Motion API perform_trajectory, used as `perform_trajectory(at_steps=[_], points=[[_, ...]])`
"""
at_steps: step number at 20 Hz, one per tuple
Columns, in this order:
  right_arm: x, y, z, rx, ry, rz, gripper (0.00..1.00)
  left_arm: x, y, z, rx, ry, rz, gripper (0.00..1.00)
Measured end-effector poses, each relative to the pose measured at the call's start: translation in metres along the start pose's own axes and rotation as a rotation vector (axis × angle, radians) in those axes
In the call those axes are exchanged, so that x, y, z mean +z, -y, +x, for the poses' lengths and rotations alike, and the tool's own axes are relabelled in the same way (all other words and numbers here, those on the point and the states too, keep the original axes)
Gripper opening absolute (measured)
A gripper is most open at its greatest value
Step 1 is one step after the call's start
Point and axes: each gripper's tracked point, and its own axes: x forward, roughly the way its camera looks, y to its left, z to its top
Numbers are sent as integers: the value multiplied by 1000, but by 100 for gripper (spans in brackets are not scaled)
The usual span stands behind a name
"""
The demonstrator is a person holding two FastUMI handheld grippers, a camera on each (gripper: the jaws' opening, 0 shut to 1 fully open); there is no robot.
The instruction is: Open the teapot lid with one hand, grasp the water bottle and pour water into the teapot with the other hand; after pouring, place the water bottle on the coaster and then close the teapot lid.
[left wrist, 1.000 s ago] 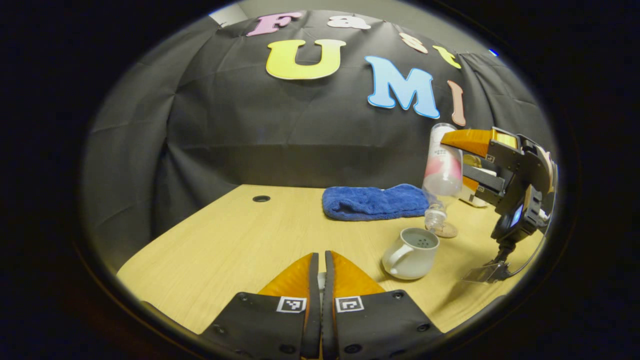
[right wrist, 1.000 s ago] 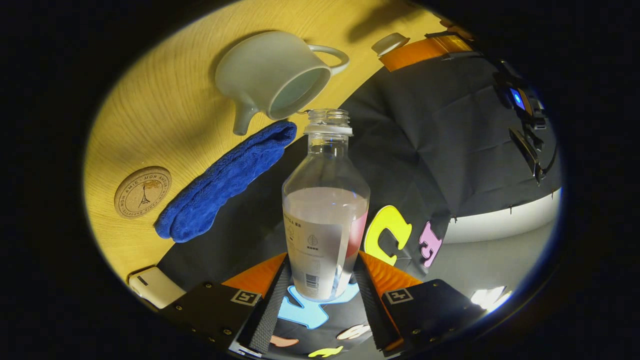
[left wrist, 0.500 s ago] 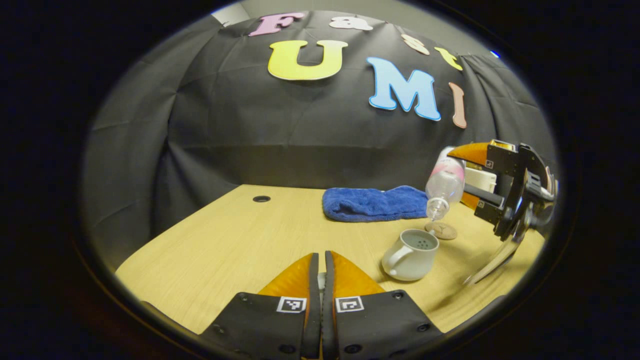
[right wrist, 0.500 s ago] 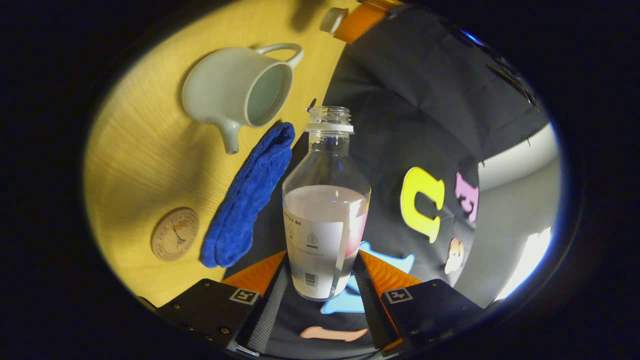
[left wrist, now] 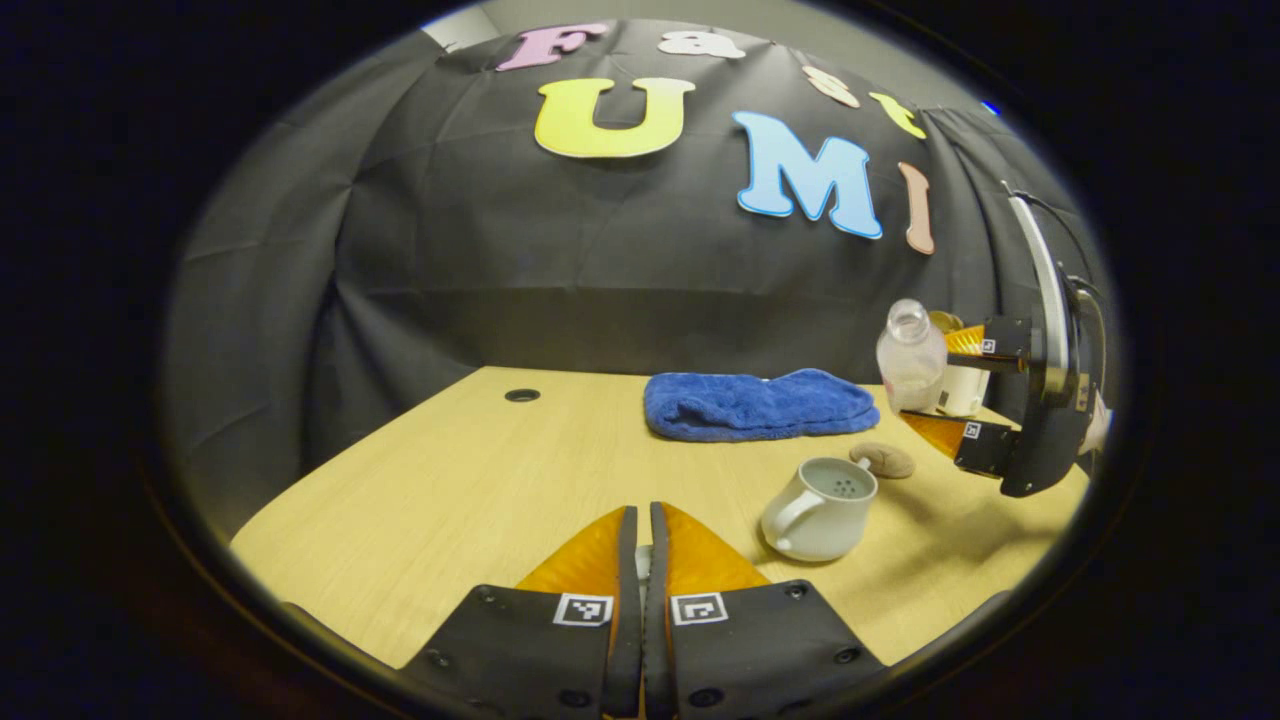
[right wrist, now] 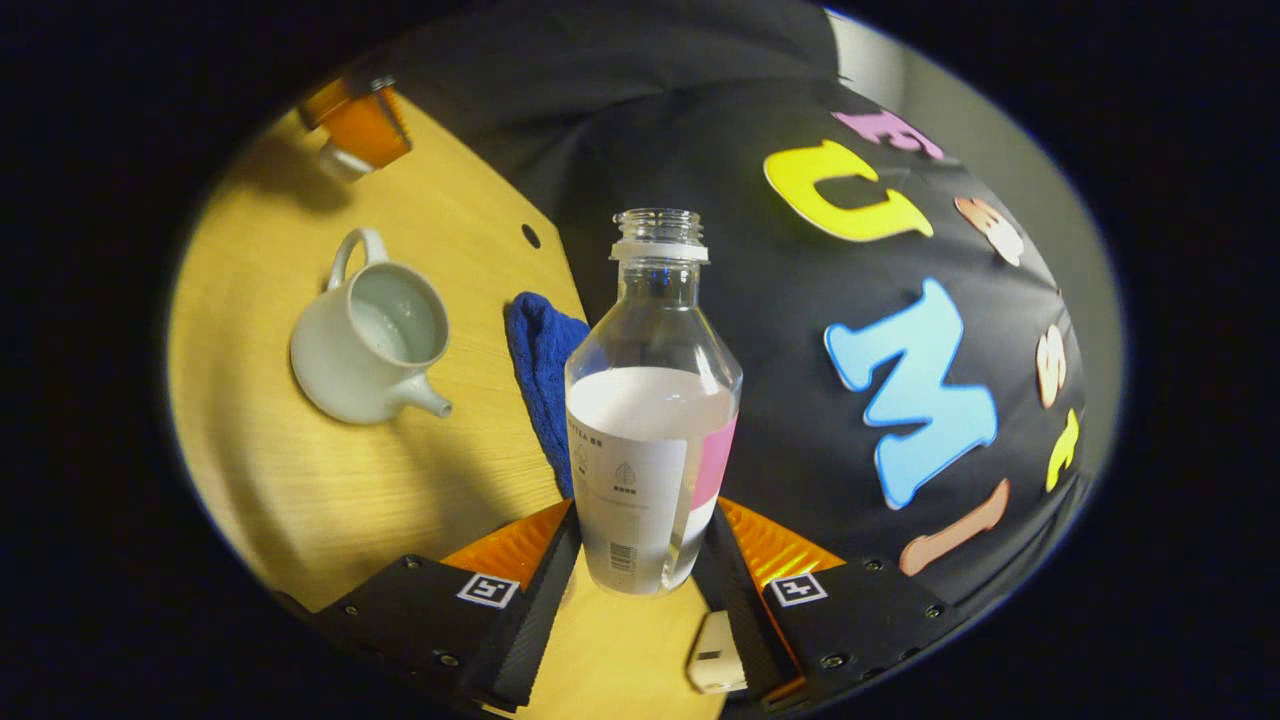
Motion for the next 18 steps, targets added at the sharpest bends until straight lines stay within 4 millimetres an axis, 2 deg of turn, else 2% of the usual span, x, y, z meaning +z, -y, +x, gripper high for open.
perform_trajectory(at_steps=[5, 10, 13, 18], points=[[-7, -13, 7, 135, -15, 464, 76, 0, 0, 0, -4, -5, -3, 8], [-19, -15, 20, 176, -23, 765, 76, 2, -1, 0, 3, -1, -2, 8], [-28, -18, 29, 188, -49, 875, 76, 4, -2, -1, 6, 0, -1, 8], [-35, -24, 30, 181, -73, 896, 76, 3, -1, -1, 10, -2, 3, 8]])
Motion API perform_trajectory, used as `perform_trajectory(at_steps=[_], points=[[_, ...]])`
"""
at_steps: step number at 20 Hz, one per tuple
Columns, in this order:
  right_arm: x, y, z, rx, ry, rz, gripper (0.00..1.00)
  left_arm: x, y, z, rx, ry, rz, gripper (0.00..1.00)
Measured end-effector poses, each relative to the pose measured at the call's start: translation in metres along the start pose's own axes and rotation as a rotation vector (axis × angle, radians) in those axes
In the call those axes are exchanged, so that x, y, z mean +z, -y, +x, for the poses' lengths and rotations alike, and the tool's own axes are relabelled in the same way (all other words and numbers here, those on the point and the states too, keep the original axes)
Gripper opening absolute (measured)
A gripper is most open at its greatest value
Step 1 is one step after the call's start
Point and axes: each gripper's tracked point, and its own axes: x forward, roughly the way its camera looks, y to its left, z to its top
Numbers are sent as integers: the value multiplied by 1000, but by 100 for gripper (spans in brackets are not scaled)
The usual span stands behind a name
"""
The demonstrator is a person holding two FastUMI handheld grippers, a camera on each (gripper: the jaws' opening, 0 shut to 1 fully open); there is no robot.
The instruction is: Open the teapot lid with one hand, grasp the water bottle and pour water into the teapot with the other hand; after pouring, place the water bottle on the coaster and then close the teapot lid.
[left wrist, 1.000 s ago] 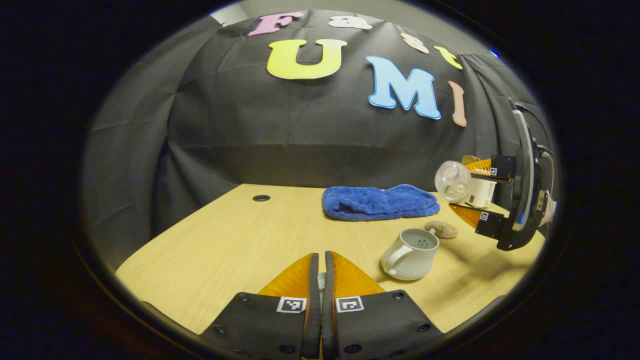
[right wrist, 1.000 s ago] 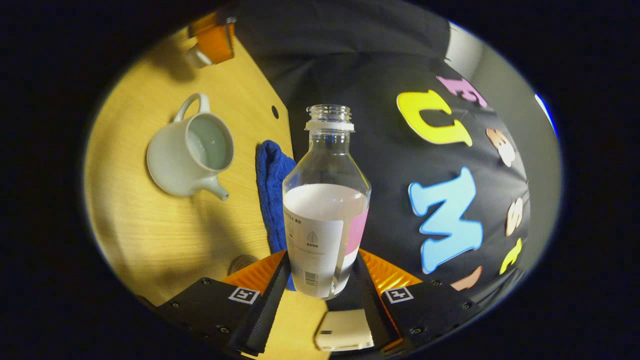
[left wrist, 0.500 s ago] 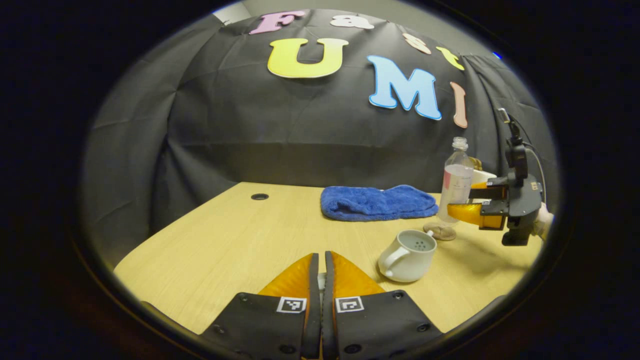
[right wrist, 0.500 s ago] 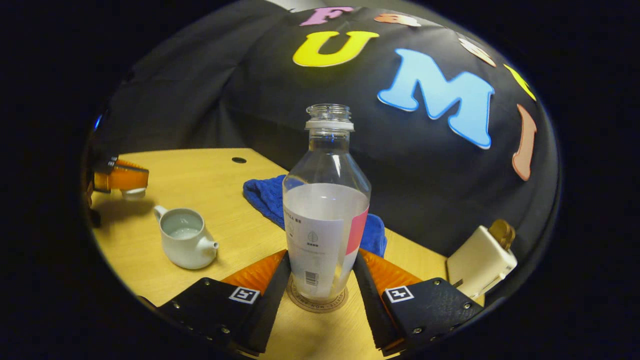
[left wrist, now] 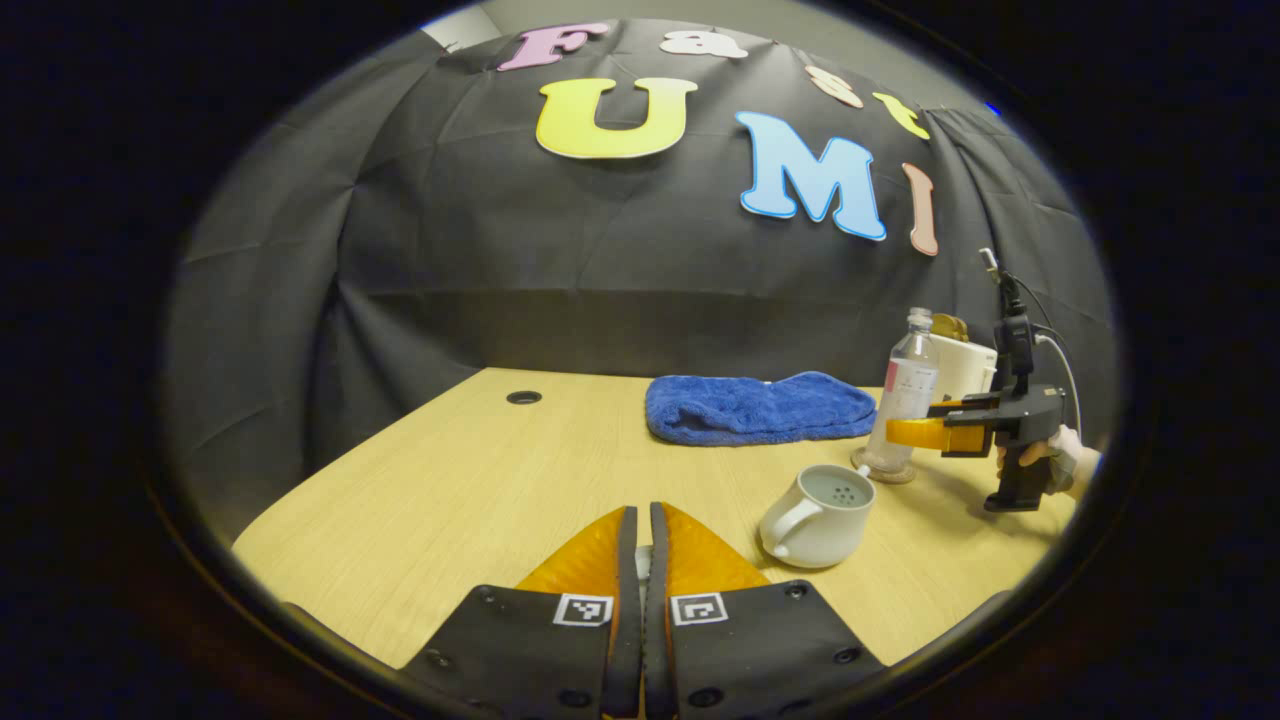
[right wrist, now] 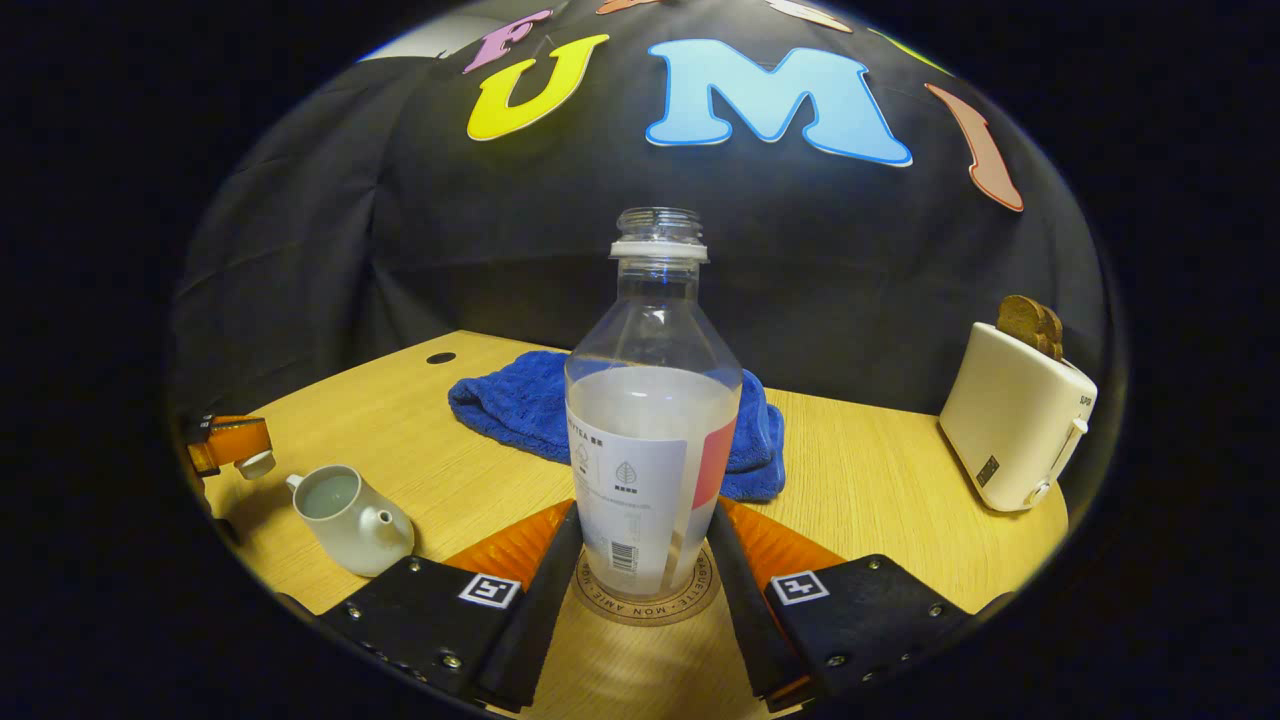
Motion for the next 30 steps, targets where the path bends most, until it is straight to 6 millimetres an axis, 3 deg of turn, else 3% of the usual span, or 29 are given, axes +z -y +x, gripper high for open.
perform_trajectory(at_steps=[4, 6, 7, 8, 16, 19, 25, 30], points=[[-5, 2, -1, -7, -15, -32, 74, 2, 1, 0, -5, 5, 2, 7], [-10, 2, -2, -10, -23, -39, 82, 5, 2, -2, -10, 10, 7, 7], [-10, 3, -5, -16, -17, -34, 98, 7, 3, -2, -14, 15, 9, 7], [-10, 4, -5, -20, -11, -29, 99, 11, 7, 0, -20, 20, 11, 8], [2, 21, -56, -62, 62, 36, 97, 45, 60, 15, -98, 57, 43, 7], [9, 18, -79, -59, 98, 47, 97, 53, 85, 25, -131, 68, 55, 8], [13, 4, -113, -16, 137, 55, 97, 49, 130, 49, -174, 62, 98, 8], [17, 6, -127, -11, 164, 26, 97, 45, 143, 59, -168, 65, 125, 8]])
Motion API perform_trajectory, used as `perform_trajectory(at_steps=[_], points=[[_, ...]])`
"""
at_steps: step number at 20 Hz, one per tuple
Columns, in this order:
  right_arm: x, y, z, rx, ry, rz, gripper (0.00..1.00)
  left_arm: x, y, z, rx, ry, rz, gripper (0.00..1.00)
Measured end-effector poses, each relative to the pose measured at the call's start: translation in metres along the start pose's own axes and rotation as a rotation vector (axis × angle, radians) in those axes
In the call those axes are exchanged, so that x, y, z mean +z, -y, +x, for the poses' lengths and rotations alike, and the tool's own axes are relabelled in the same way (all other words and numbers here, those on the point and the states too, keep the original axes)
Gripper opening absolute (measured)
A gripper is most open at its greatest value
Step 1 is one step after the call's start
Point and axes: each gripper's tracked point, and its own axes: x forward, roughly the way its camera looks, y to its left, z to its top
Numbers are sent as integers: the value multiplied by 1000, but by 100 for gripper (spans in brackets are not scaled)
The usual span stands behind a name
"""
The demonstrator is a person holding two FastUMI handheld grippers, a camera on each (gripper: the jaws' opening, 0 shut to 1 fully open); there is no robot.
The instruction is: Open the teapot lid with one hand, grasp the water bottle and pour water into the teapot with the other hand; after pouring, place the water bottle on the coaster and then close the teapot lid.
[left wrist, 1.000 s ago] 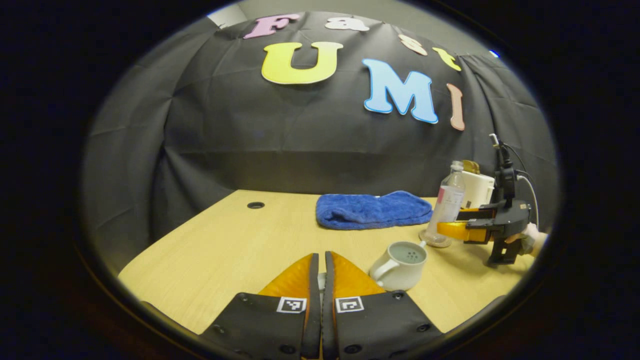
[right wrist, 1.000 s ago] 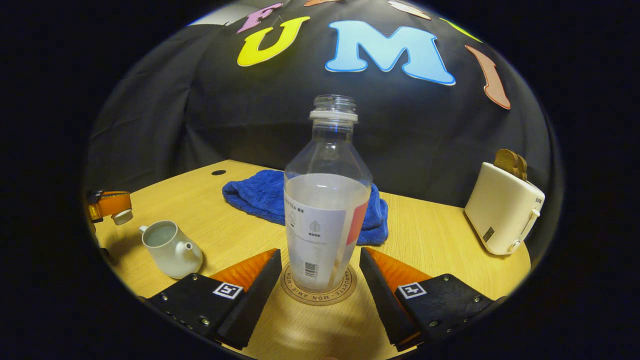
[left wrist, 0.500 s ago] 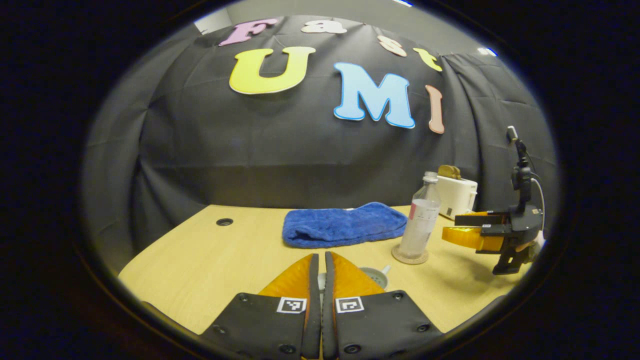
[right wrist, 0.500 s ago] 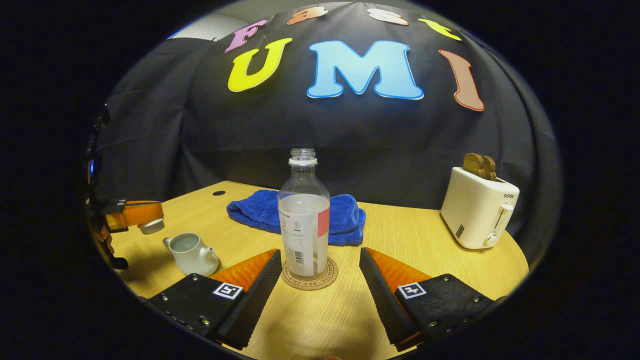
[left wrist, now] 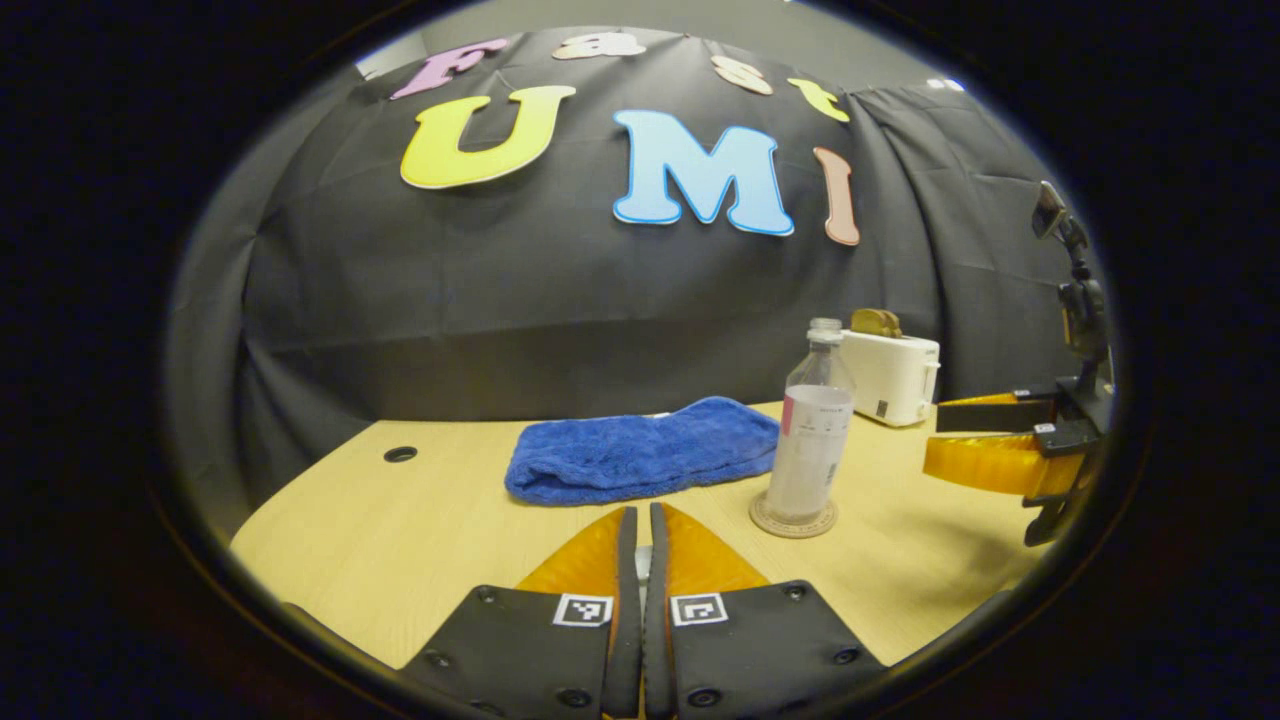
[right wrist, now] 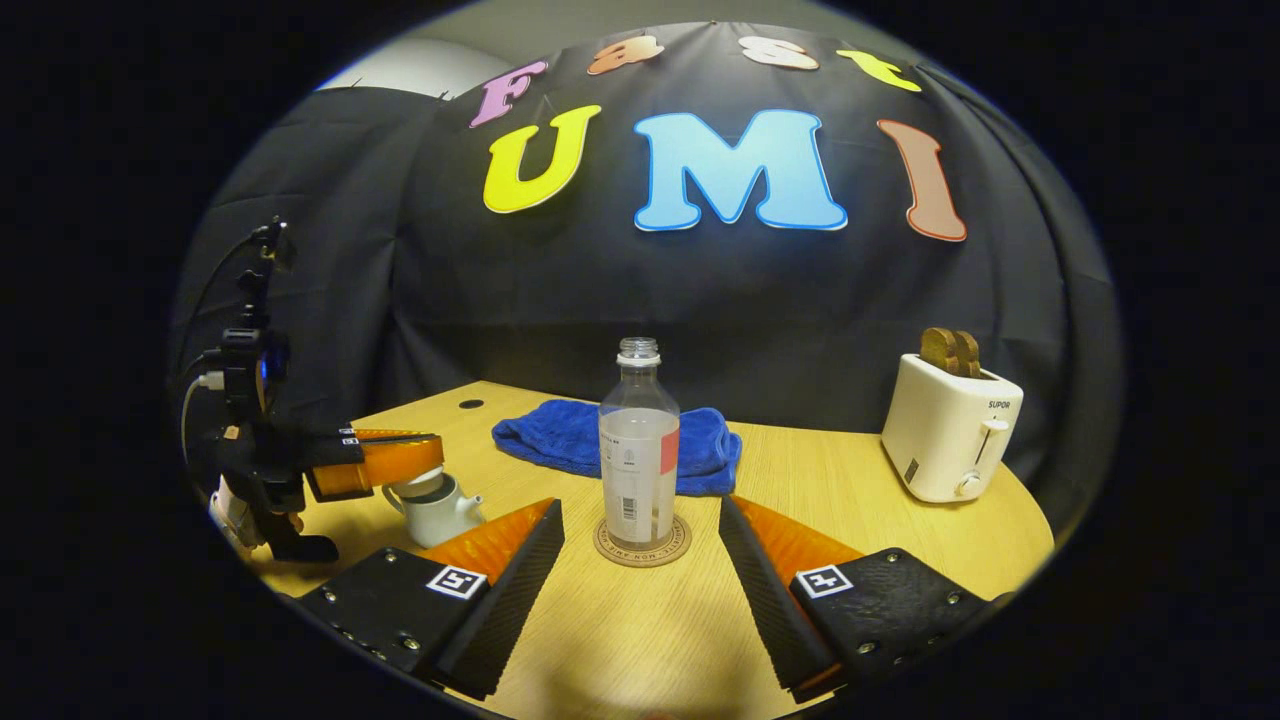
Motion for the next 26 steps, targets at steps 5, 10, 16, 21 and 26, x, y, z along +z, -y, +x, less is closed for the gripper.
perform_trajectory(at_steps=[5, 10, 16, 21, 26], points=[[-2, 5, -5, -2, 10, 9, 97, -6, 5, 8, 16, -14, 21, 7], [-1, 9, -8, 5, 15, 31, 97, -11, 4, 11, 42, -12, 12, 7], [-1, 7, -14, 8, 21, 46, 97, -9, 6, 8, 55, -5, 1, 27], [8, 0, -26, -14, 45, 32, 97, 5, 16, -14, 40, 17, -25, 27], [15, -13, -47, -49, 69, 40, 97, 23, 29, -53, 31, 46, -47, 27]])
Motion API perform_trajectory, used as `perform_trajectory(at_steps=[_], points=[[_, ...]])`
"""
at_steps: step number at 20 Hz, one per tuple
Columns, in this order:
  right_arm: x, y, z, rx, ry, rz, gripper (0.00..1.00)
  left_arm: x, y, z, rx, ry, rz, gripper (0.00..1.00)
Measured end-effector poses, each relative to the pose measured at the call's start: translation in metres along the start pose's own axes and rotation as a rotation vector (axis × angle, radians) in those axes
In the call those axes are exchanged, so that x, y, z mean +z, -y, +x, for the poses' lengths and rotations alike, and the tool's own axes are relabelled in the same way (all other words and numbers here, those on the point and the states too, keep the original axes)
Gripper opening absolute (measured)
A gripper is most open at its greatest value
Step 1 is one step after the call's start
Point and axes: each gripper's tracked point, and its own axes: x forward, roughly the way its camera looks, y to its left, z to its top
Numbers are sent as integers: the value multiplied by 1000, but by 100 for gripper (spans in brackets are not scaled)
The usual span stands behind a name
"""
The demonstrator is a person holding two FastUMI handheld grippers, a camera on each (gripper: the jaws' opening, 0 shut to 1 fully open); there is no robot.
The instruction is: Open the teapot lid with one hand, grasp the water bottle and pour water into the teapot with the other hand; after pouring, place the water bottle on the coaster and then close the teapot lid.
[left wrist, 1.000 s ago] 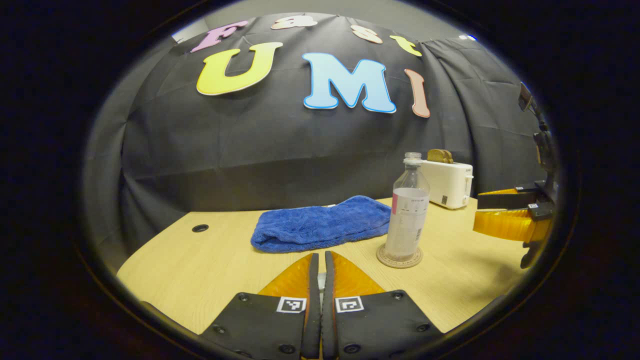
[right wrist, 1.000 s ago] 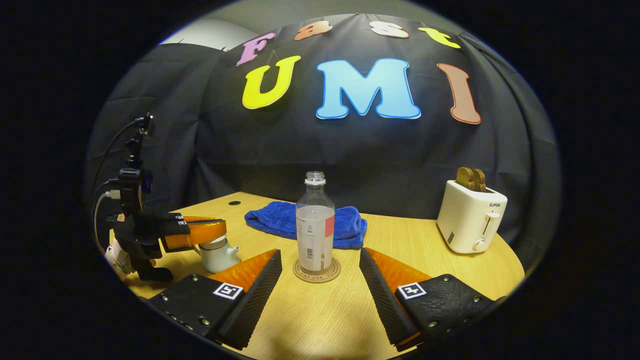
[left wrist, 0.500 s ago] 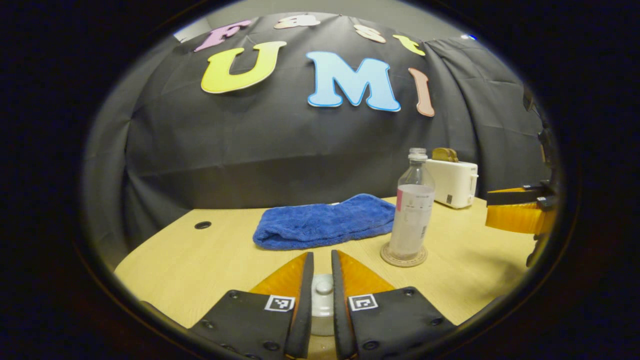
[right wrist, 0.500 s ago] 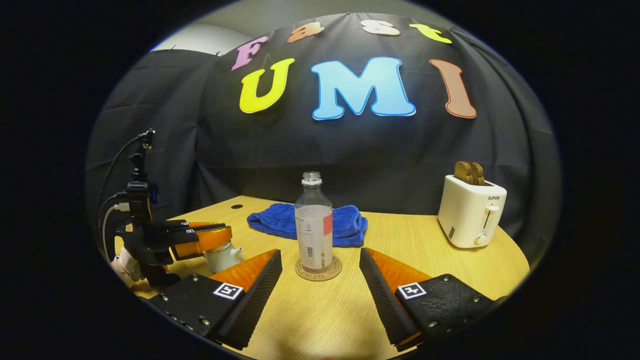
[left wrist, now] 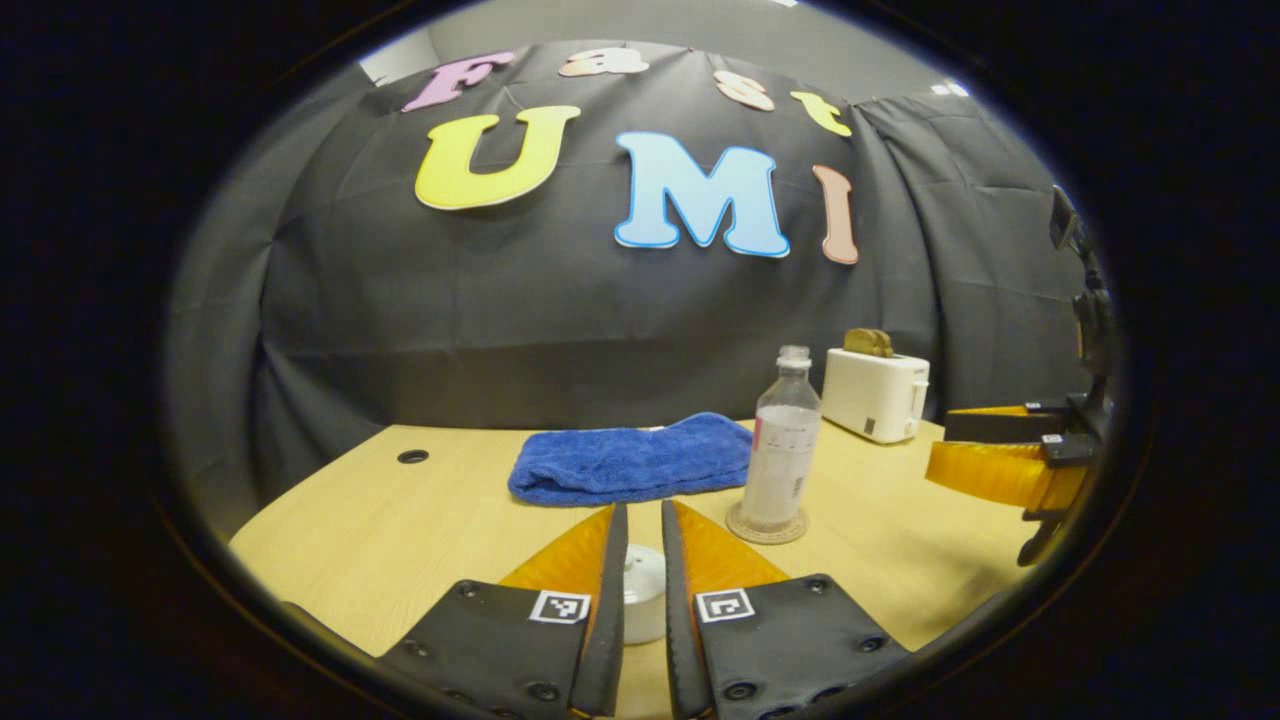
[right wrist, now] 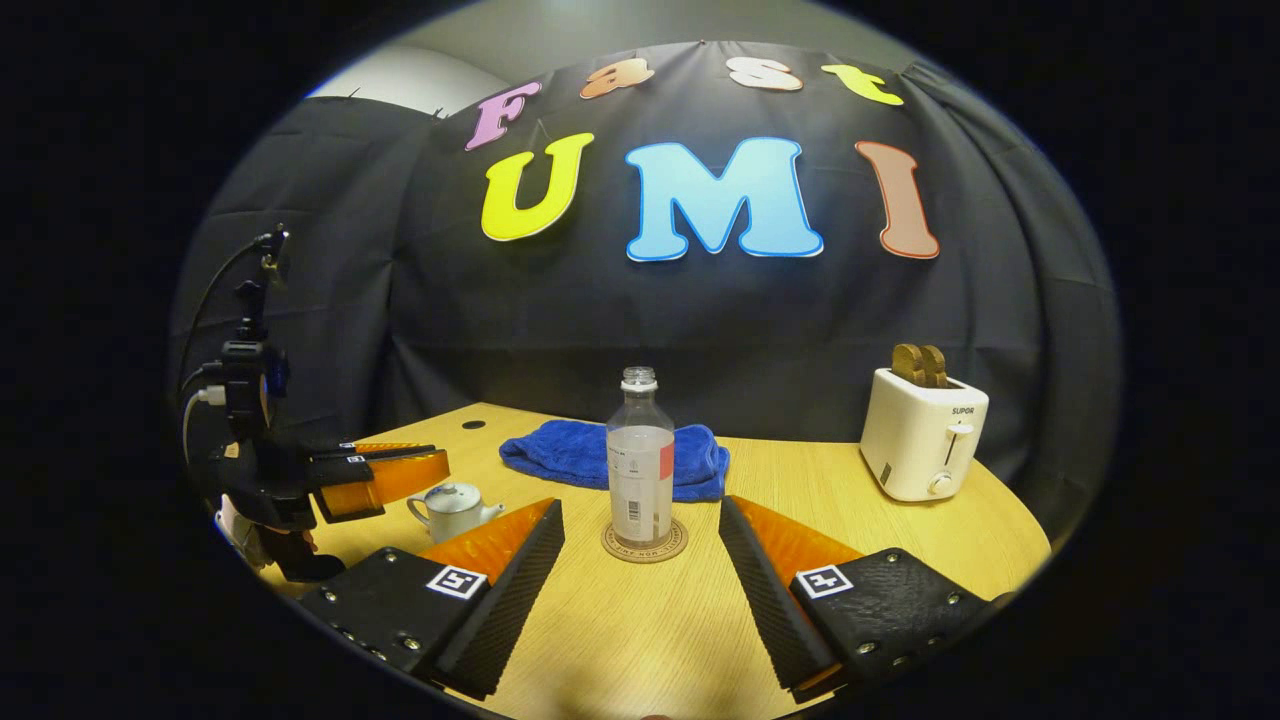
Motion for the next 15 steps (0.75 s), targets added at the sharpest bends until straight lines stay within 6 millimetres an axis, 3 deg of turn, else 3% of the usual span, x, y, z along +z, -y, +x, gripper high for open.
perform_trajectory(at_steps=[7, 10, 15], points=[[6, -12, -46, -49, 30, 34, 96, 18, 24, -65, -11, 47, 7, 27], [-5, -11, -61, -67, 39, 40, 96, 21, 37, -90, -19, 62, 12, 27], [-8, -11, -89, -96, 56, 34, 96, 18, 47, -116, -21, 75, -1, 25]])
